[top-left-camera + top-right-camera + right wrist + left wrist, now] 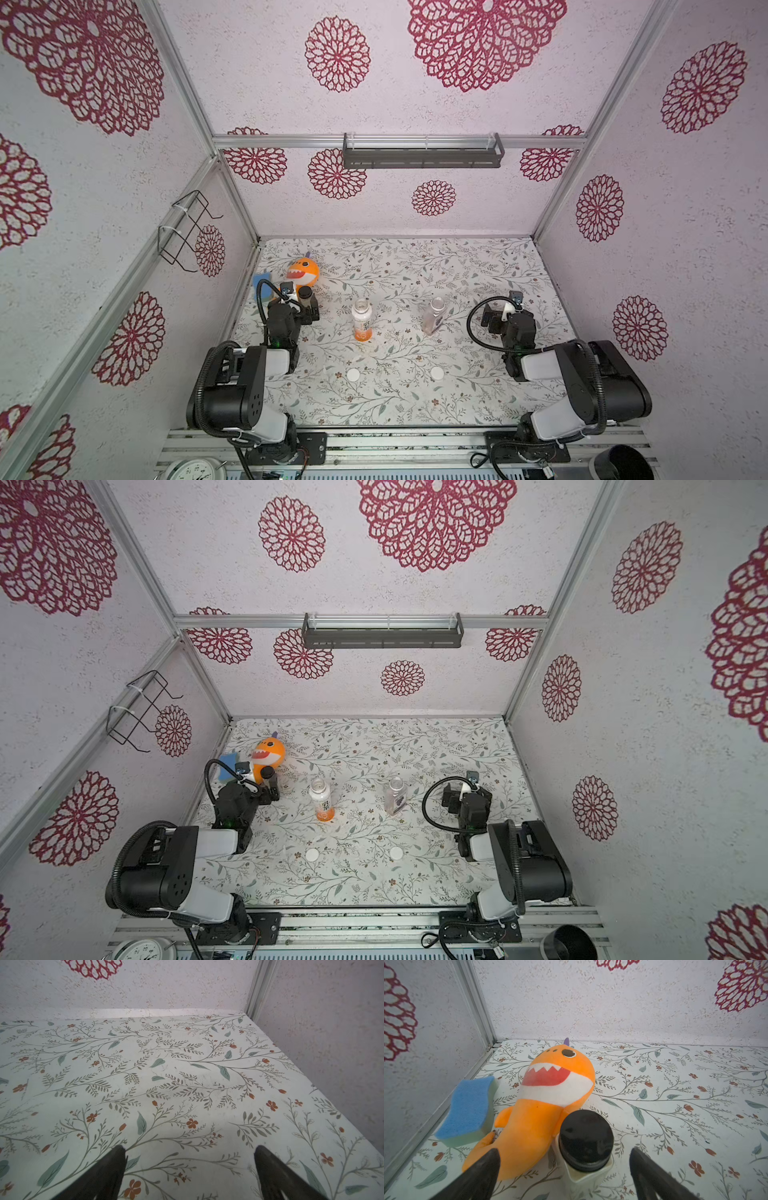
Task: Screw on the bottle caps
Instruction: Pick up the plastic bottle from the center of the table.
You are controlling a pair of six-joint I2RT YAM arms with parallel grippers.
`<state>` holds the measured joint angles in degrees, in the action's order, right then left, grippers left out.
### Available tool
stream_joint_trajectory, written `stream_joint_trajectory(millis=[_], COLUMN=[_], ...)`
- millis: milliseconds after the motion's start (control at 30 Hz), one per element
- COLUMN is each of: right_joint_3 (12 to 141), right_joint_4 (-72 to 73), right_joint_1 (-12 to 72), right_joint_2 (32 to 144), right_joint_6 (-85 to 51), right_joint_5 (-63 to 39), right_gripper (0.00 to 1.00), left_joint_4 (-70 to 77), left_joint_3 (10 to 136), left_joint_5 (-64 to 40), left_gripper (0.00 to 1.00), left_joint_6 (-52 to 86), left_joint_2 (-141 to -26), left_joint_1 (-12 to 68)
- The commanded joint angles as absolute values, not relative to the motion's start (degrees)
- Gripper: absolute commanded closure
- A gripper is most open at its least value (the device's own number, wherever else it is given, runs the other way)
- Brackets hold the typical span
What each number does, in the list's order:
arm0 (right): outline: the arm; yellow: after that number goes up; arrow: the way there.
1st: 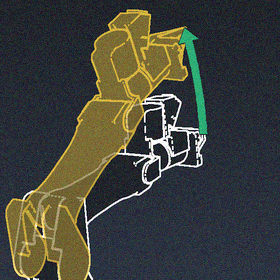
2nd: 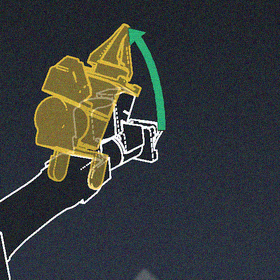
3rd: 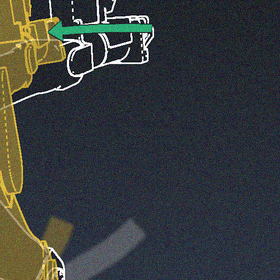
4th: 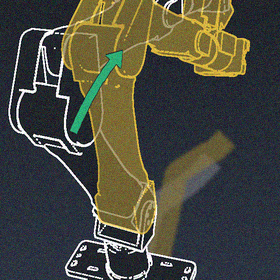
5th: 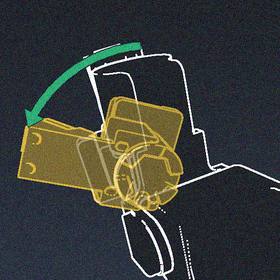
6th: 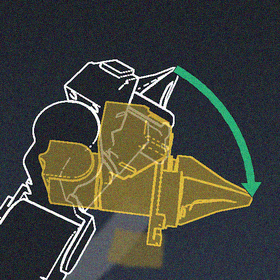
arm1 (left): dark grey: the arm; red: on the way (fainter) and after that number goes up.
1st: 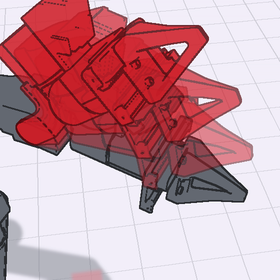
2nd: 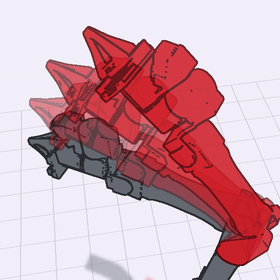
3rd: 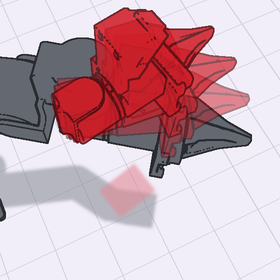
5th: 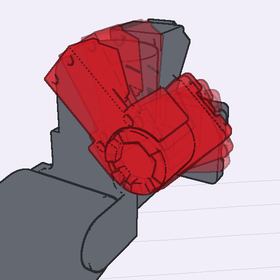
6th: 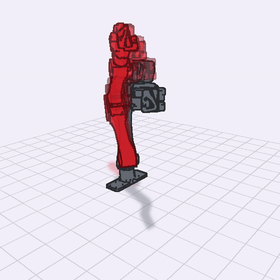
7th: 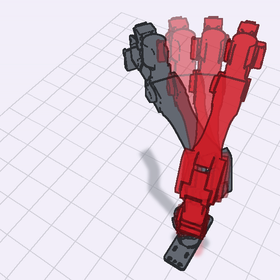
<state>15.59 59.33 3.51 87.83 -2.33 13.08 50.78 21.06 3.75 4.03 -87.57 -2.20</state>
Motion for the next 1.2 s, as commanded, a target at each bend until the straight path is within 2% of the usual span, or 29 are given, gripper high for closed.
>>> stream_joint_trajectory(millis=[0,1000,1100,1167], right_joint_3=[17.23,16.64,14.68,15.87], right_joint_4=[62.35,63.30,61.77,55.27], right_joint_1=[3.78,3.87,5.16,7.14], right_joint_2=[87.99,87.73,81.50,74.88], right_joint_6=[-1.34,-1.28,-0.75,0.43], right_joint_5=[13.95,14.05,17.22,19.84], right_gripper=[0.02,0.02,0.02,0.02], left_joint_4=[53.15,53.07,52.86,43.80], left_joint_3=[22.01,21.98,22.37,25.71], left_joint_5=[4.04,4.34,6.67,12.03], left_gripper=[0.01,0.01,0.01,0.01], left_joint_6=[2.99,2.81,2.28,3.66], left_joint_2=[-88.07,-87.99,-87.28,-83.73], left_joint_1=[-2.64,-2.47,-2.09,-1.48])
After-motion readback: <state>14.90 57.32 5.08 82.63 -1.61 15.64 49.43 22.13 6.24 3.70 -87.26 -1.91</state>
